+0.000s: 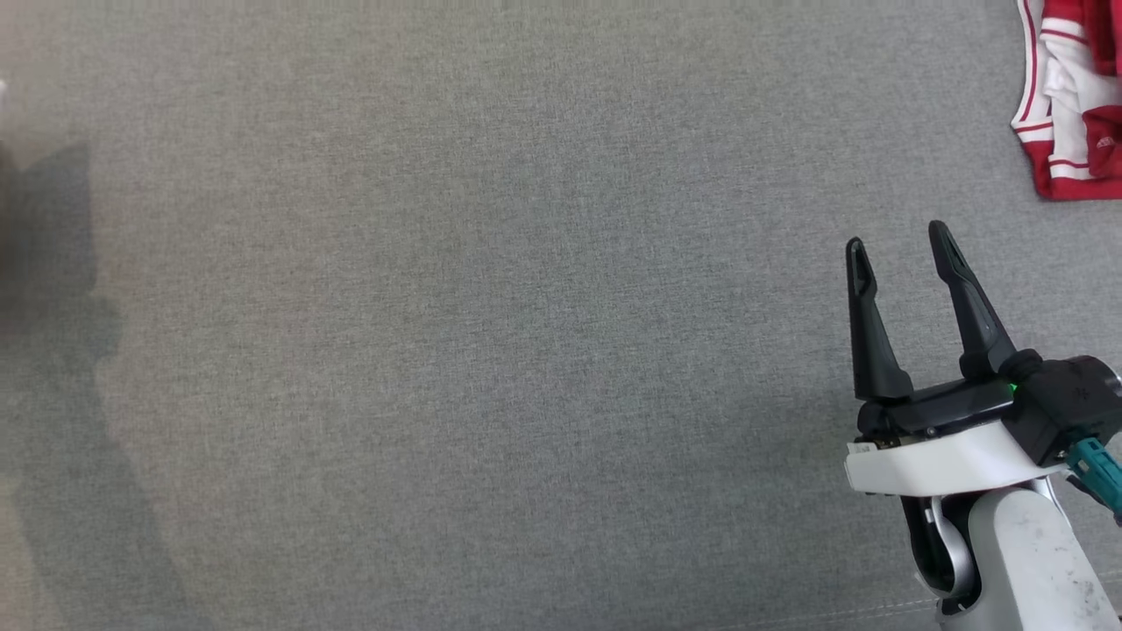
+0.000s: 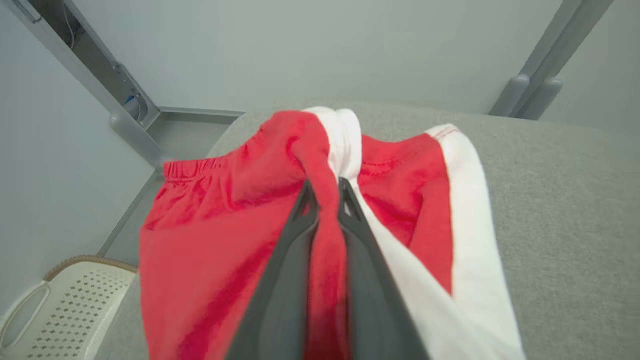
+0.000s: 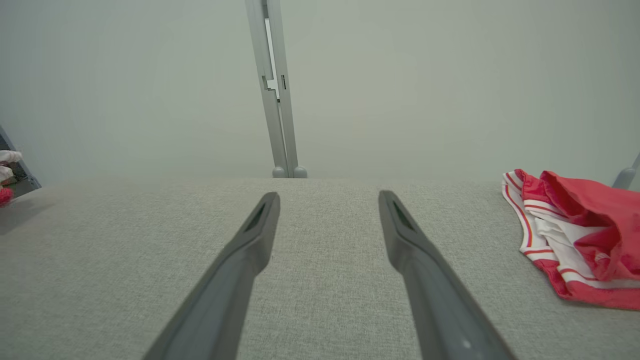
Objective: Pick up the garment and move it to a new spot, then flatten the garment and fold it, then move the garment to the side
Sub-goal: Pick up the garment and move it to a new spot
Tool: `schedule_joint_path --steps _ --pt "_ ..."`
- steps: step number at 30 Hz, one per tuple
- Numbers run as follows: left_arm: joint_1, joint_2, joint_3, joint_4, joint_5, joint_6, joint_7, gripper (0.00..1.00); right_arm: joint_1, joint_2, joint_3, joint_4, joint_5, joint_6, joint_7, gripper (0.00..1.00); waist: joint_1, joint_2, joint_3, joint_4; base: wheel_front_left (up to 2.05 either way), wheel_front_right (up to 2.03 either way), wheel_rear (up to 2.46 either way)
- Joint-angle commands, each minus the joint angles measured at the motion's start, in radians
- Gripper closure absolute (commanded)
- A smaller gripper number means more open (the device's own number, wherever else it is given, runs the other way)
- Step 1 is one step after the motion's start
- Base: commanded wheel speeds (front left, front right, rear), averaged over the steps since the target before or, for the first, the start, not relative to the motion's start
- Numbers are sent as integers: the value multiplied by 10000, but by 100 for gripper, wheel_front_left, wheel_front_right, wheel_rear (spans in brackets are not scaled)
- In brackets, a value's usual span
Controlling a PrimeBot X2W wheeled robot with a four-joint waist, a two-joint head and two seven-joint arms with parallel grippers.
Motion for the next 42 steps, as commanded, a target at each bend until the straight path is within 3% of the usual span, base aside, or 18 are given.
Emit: schedule_joint_path --steps 1,7,15,25,33,42 --pt "-176 150 -106 -176 214 -27 -287 100 112 8 23 63 128 -20 -67 0 -1 0 -355 14 0 0 0" --pt "-566 335 -564 -1251 453 -27 -1081 100 202 84 -19 345 313 -20 -70 0 -1 0 -917 -181 0 0 0" --pt "-933 194 -1352 -3591 770 -27 -953 100 400 275 -7 490 547 -20 -75 0 -1 0 -1596 -1017 0 0 0" --pt "-764 -764 -2115 -6489 600 261 -135 100 559 372 -35 552 827 -20 -76 0 -1 0 -1888 -2396 0 0 0" --pt "121 -1890 -2859 -6958 472 487 -75 100 537 387 90 595 1206 -18 -76 0 -1 0 -1829 -3176 0 0 0" --pt "2114 -2923 -3628 -6165 162 645 -658 100 588 390 237 656 1399 -18 -77 0 -1 0 -1828 -3525 0 0 0"
